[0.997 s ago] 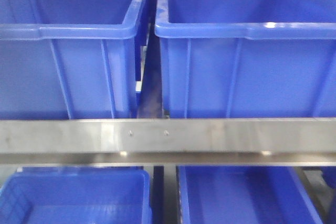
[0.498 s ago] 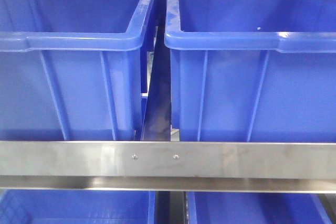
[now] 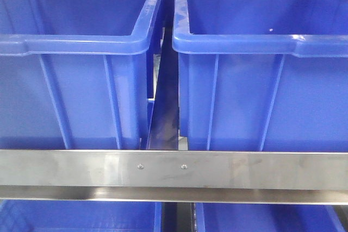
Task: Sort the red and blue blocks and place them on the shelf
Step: 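Move the right gripper with the red cube over a blue bin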
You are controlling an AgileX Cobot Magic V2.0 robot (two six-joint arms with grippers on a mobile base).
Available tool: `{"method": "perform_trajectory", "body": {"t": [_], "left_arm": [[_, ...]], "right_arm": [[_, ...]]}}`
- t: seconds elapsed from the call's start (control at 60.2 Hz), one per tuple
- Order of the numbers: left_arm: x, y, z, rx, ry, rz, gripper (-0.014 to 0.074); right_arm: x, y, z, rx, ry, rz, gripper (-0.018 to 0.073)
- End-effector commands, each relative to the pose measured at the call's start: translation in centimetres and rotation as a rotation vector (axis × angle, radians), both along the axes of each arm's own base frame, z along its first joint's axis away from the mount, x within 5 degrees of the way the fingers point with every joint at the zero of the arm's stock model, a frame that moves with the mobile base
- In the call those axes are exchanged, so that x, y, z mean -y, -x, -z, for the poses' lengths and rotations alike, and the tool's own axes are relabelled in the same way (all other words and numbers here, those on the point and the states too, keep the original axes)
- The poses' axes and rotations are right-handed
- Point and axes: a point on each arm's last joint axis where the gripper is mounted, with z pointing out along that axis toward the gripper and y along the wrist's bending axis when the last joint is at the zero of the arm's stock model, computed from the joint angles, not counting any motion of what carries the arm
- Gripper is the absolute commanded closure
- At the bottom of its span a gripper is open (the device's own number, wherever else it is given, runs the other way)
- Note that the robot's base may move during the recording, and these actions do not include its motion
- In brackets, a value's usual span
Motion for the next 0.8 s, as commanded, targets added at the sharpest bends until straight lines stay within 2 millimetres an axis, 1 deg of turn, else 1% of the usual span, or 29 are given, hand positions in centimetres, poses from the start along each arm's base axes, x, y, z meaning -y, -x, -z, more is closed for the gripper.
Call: {"method": "perform_trajectory", "body": {"t": [0.0,0.781], "left_arm": [[0.09,-0.21,-1.91,0.119,0.023,0.004,0.047],[0.09,-0.21,-1.91,0.119,0.023,0.004,0.047]], "right_arm": [[0.02,0.07,-1.91,0.124,0.01,-0.003,0.0497],[0.01,0.03,-2.16,0.152,0.009,-0.004,0.0497]]}}
